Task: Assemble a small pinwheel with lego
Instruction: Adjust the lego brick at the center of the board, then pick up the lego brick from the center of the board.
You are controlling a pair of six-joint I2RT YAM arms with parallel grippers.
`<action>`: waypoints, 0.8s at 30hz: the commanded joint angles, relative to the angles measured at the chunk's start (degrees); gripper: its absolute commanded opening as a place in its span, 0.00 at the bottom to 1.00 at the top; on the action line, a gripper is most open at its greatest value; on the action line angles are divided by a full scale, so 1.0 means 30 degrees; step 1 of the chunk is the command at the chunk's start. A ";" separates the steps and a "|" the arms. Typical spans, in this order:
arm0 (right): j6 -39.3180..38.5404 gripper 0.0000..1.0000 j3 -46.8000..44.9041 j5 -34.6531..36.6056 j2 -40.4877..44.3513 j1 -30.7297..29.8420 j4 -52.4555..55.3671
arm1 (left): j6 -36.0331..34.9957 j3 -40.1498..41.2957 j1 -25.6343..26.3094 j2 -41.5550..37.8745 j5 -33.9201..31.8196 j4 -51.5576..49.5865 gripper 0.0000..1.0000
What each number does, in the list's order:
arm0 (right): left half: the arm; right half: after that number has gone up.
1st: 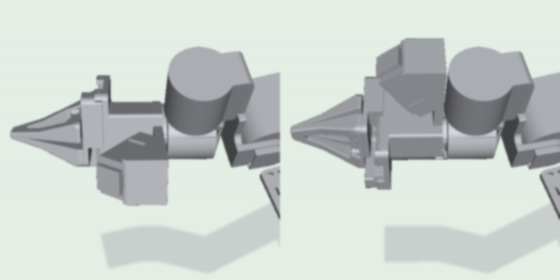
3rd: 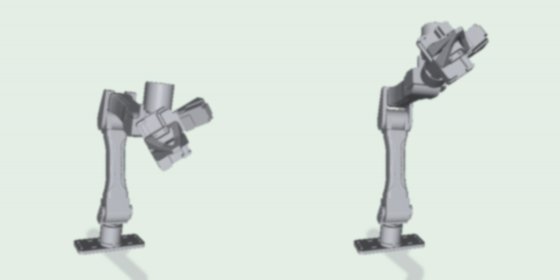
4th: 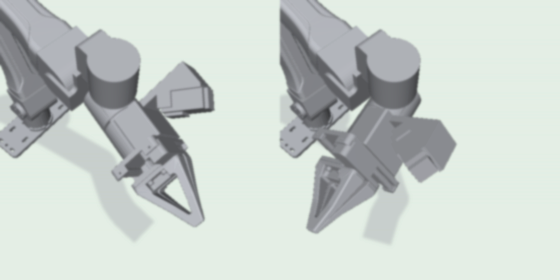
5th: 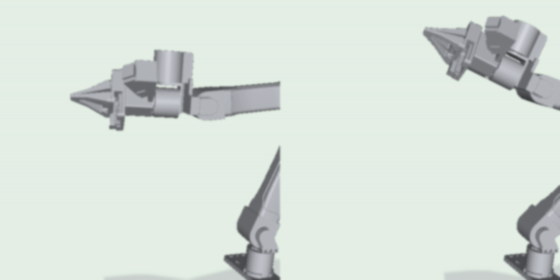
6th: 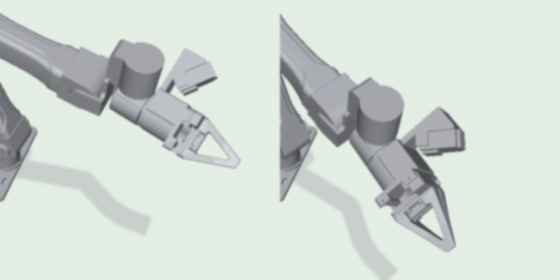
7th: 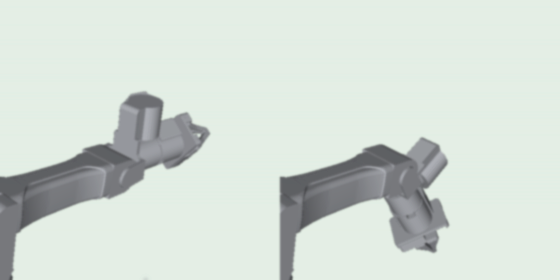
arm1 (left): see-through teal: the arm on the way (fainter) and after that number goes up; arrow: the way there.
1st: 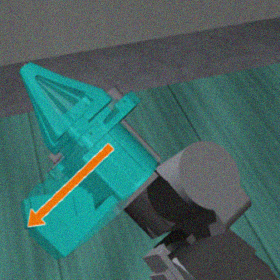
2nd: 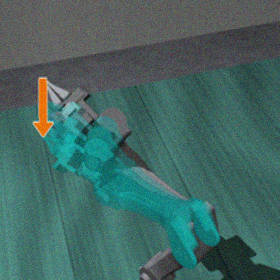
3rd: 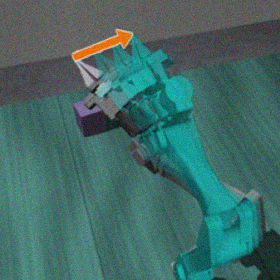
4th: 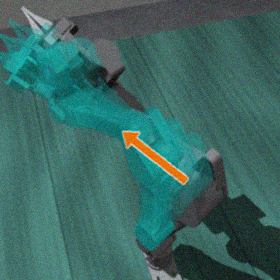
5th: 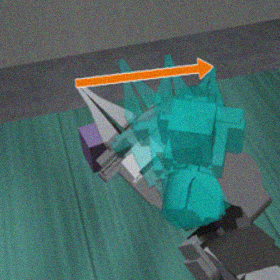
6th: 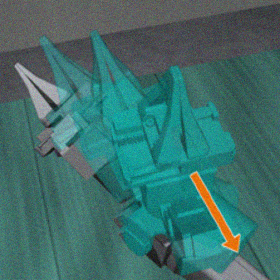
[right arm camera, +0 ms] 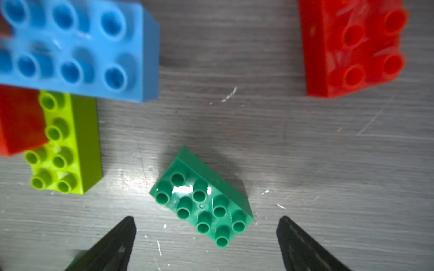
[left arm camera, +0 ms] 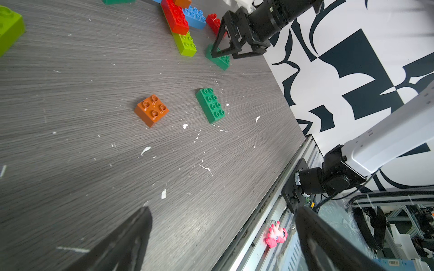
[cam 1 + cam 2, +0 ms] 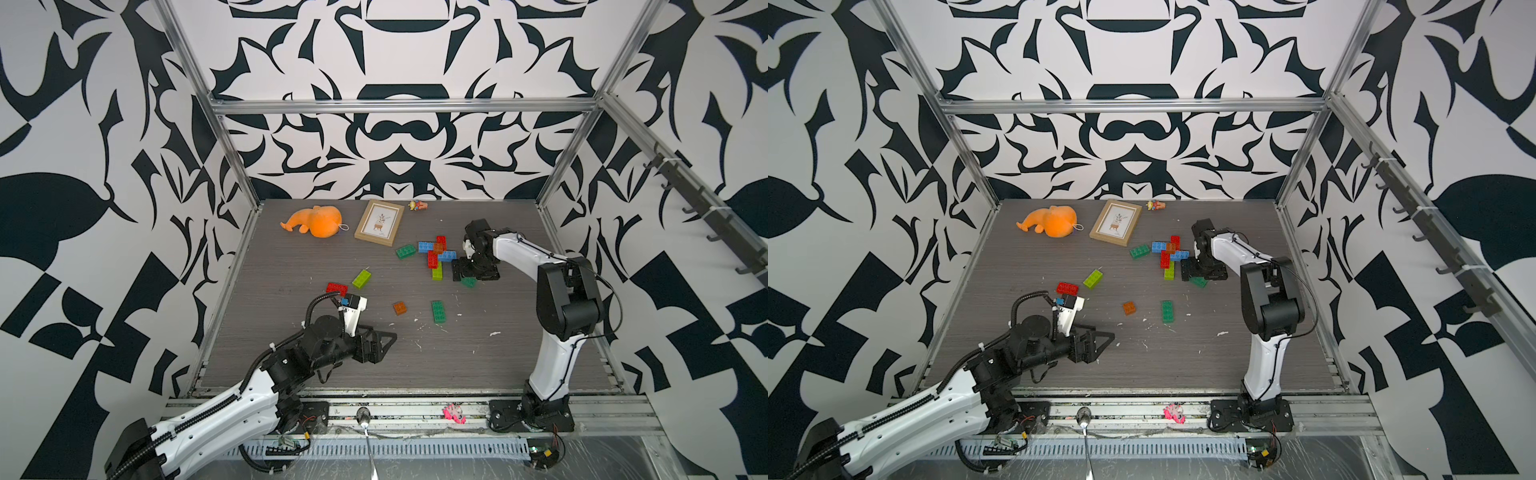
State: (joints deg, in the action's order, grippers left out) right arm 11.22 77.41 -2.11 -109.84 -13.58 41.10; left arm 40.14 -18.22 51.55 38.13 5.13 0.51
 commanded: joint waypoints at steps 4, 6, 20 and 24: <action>-0.0398 0.98 -0.0014 -0.0462 0.0399 -0.0013 -0.0661 | -0.0145 -0.0414 0.0043 -0.0410 -0.0275 -0.0523 1.00; -0.0670 0.96 0.0309 -0.0755 -0.0290 -0.0013 -0.0749 | -0.0097 -0.0380 0.0043 -0.0397 -0.0200 -0.0574 1.00; 0.0447 0.83 -0.3935 -0.2565 0.2316 -0.0195 -0.2435 | -0.0035 -0.0156 0.0045 -0.1766 -0.0482 -0.1431 1.00; 0.0496 0.78 -0.4260 -0.1998 0.2886 -0.0306 -0.2715 | -0.0006 -0.0191 0.0043 -0.1470 -0.0326 -0.1253 1.00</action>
State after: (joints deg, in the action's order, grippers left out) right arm 11.64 64.58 -8.12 -103.20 -14.09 34.46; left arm 40.12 -18.22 51.55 33.50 4.25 -2.66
